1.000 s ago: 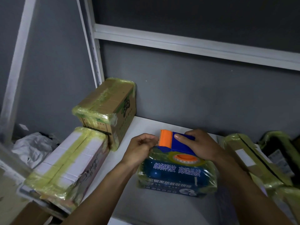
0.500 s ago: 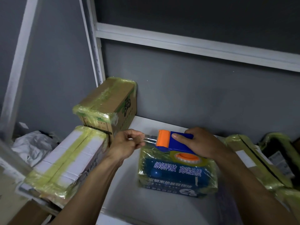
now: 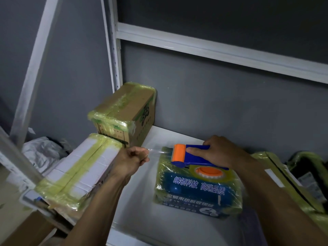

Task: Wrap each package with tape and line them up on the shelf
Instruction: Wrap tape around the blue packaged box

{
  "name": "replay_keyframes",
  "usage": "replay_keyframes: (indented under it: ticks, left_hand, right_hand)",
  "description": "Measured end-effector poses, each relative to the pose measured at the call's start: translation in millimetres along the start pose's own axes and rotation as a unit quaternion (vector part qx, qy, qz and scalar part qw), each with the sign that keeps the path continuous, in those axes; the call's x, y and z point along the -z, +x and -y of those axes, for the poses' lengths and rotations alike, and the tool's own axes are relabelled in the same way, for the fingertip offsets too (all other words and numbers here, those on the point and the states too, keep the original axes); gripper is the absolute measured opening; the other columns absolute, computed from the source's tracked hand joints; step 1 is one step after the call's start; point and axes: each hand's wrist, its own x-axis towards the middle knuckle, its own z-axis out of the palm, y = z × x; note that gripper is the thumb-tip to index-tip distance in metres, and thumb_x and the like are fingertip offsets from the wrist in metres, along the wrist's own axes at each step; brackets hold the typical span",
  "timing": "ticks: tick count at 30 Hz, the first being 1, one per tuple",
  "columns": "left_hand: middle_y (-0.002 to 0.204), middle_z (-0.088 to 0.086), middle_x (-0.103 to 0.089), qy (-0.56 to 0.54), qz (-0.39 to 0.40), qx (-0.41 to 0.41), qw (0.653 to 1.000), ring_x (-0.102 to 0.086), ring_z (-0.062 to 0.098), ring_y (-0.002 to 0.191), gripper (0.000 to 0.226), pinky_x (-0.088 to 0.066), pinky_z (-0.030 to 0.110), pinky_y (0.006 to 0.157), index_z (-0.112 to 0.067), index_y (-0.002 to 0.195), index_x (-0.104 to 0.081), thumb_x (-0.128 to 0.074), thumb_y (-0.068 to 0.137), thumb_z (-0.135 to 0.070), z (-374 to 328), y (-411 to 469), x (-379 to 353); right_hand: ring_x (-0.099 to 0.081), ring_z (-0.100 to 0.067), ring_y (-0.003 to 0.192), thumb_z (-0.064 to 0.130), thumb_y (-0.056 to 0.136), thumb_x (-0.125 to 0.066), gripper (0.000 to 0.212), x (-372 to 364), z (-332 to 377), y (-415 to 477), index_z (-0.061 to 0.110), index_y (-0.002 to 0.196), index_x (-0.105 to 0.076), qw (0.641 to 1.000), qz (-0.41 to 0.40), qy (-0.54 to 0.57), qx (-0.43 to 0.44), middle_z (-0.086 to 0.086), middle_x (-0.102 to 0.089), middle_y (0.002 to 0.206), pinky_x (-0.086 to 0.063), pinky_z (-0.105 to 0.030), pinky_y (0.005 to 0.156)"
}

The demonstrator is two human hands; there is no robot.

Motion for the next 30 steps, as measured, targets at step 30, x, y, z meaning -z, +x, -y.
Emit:
replay_keyframes:
  ticks: [30]
  left_hand:
    - [0.083,0.014,-0.067,-0.075,-0.065,0.021,0.995,-0.066,0.009,0.064,0.011,-0.052,0.014,0.061,0.014,0.093,-0.068,-0.065,0.084,0.021,73,-2,-8]
  right_hand:
    - [-0.058,-0.013,0.07,0.099,0.061,-0.057,0.08,-28,44,20,0.021,0.078,-0.054,0.982,0.025,-0.179,-0.062,0.002,-0.06,0.078,-0.04,-0.027,0.054]
